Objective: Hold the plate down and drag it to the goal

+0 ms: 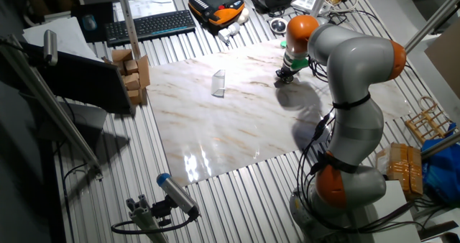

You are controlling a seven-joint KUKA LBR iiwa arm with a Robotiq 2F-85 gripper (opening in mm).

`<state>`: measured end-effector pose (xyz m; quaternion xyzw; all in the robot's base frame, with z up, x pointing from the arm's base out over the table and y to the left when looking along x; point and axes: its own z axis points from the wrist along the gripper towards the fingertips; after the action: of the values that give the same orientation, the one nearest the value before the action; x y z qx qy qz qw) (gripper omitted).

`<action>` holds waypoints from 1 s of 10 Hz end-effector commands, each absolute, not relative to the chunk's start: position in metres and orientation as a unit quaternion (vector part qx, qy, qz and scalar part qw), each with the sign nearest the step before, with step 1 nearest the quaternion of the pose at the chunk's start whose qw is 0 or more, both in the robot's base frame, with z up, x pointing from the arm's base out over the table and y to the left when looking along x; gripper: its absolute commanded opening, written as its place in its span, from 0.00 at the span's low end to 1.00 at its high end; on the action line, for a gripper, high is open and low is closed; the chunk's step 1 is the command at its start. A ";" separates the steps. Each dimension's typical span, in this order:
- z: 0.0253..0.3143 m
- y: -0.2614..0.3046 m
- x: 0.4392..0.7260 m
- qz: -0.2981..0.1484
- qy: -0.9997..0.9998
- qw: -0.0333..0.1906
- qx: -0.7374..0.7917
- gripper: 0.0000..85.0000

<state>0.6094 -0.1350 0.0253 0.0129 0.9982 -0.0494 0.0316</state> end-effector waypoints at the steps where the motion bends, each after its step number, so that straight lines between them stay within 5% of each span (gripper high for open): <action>1: 0.025 -0.135 0.609 -0.049 0.998 0.032 0.013 0.00; 10: 0.024 -0.131 0.607 -0.045 0.998 0.031 0.013 0.00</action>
<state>0.6071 -0.1316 0.0236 0.0135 0.9984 -0.0447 0.0307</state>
